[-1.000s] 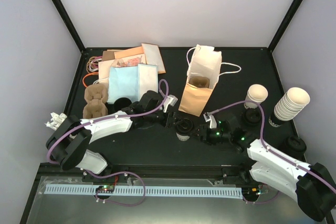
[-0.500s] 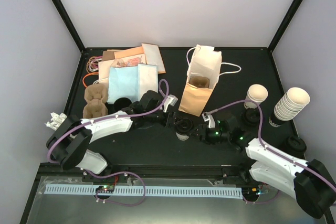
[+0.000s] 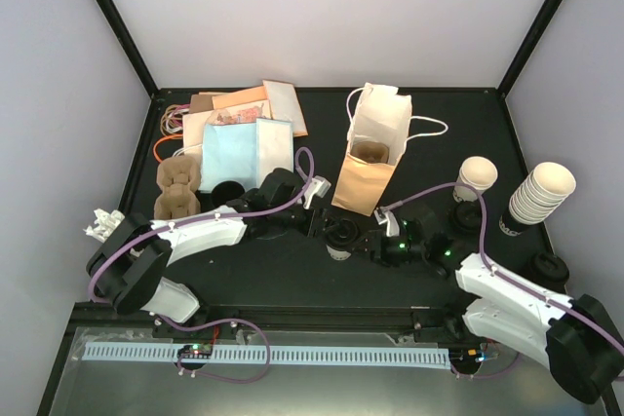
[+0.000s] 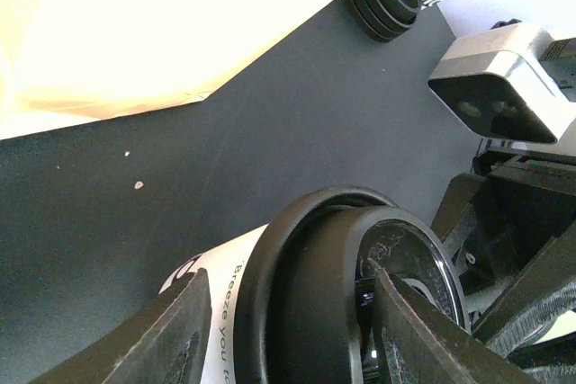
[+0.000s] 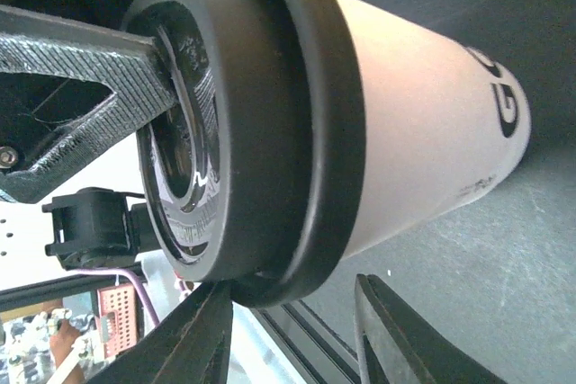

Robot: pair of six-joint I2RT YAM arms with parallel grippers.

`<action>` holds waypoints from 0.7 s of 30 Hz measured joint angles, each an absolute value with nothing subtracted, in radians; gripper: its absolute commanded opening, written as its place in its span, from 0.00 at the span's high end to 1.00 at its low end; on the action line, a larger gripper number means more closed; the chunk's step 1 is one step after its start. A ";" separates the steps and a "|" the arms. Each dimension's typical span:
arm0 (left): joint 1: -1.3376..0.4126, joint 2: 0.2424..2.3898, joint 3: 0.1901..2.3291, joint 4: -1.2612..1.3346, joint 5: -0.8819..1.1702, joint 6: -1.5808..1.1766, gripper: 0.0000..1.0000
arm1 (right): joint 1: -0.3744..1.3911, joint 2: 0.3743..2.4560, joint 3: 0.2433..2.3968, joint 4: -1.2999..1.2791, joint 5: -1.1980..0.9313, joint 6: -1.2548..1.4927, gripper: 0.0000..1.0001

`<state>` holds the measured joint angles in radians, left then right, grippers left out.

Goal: Pack the takeout coffee

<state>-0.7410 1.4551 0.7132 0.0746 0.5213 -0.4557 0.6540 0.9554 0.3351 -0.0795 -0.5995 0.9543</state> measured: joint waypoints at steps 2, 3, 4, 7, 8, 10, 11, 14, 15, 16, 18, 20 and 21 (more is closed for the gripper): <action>-0.741 1.455 0.713 0.074 0.526 -0.456 0.49 | 0.654 0.931 0.345 -0.125 -0.584 0.951 0.59; -0.741 1.455 0.713 0.074 0.529 -0.456 0.49 | 0.654 0.916 0.350 -0.152 -0.575 0.951 0.58; -0.741 1.455 0.714 0.074 0.530 -0.456 0.49 | 0.653 0.906 0.356 -0.173 -0.567 0.950 0.58; -0.742 1.456 0.716 0.071 0.530 -0.456 0.49 | 0.652 0.891 0.385 -0.241 -0.553 0.949 0.56; -0.742 1.456 0.716 0.070 0.529 -0.455 0.49 | 0.652 0.892 0.396 -0.262 -0.550 0.948 0.55; -0.741 1.460 0.719 0.070 0.529 -0.456 0.50 | 0.650 0.892 0.417 -0.310 -0.547 0.941 0.55; -0.741 1.462 0.722 0.069 0.528 -0.456 0.50 | 0.650 0.892 0.428 -0.332 -0.545 0.936 0.54; -0.741 1.462 0.725 0.063 0.527 -0.455 0.50 | 0.650 0.886 0.474 -0.392 -0.532 0.914 0.54; -0.741 1.462 0.725 0.061 0.527 -0.455 0.50 | 0.649 0.880 0.485 -0.404 -0.528 0.909 0.54; -0.741 1.462 0.726 0.060 0.527 -0.455 0.50 | 0.649 0.869 0.496 -0.414 -0.520 0.902 0.54; -0.741 1.462 0.728 0.056 0.527 -0.452 0.50 | 0.644 0.851 0.505 -0.425 -0.510 0.897 0.55; -0.741 1.462 0.731 0.051 0.526 -0.448 0.50 | 0.623 0.842 0.503 -0.432 -0.507 0.895 0.56; -0.741 1.462 0.731 0.050 0.525 -0.448 0.50 | 0.612 0.843 0.501 -0.432 -0.507 0.895 0.56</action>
<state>-0.7410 1.4616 0.7307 0.0502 0.5255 -0.4477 0.6117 0.8429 0.5011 -0.4324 -0.5072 0.8951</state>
